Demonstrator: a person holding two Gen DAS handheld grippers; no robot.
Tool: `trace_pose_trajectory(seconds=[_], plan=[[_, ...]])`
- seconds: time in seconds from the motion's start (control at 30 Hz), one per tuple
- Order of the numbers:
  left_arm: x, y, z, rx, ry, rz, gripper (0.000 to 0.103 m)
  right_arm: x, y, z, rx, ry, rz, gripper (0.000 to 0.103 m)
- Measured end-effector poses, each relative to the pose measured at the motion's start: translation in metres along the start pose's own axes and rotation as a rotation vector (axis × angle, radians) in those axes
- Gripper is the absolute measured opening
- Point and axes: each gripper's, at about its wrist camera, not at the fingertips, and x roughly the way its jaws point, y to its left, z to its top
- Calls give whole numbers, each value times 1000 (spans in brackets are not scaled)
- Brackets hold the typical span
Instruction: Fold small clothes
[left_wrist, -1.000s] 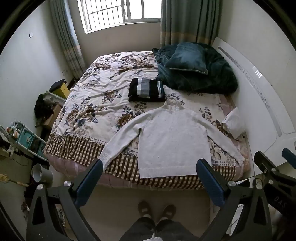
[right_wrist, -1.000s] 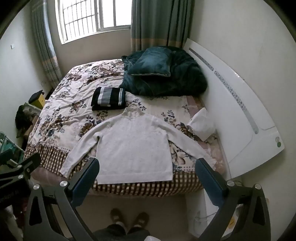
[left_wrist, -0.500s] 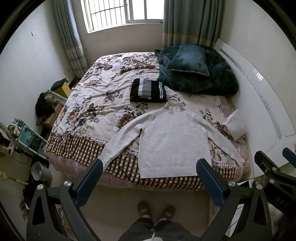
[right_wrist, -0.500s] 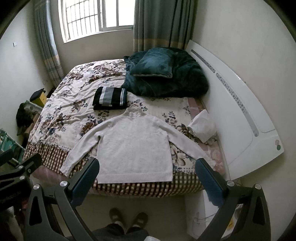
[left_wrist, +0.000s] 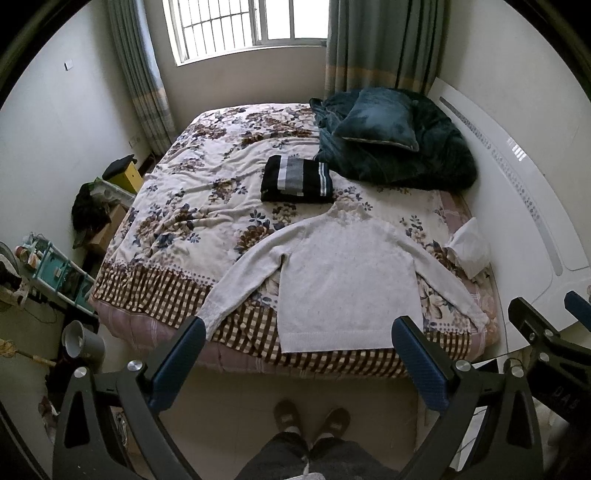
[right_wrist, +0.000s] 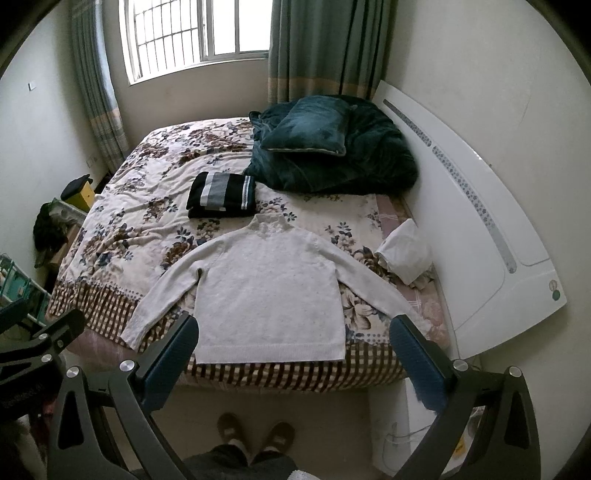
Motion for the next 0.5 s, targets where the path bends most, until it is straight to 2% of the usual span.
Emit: trace_pose_trajectory(seconds=[0.5], plan=[[-7,7,5,-2,-6,0,103,-6,7,0,1,-3,2,103]])
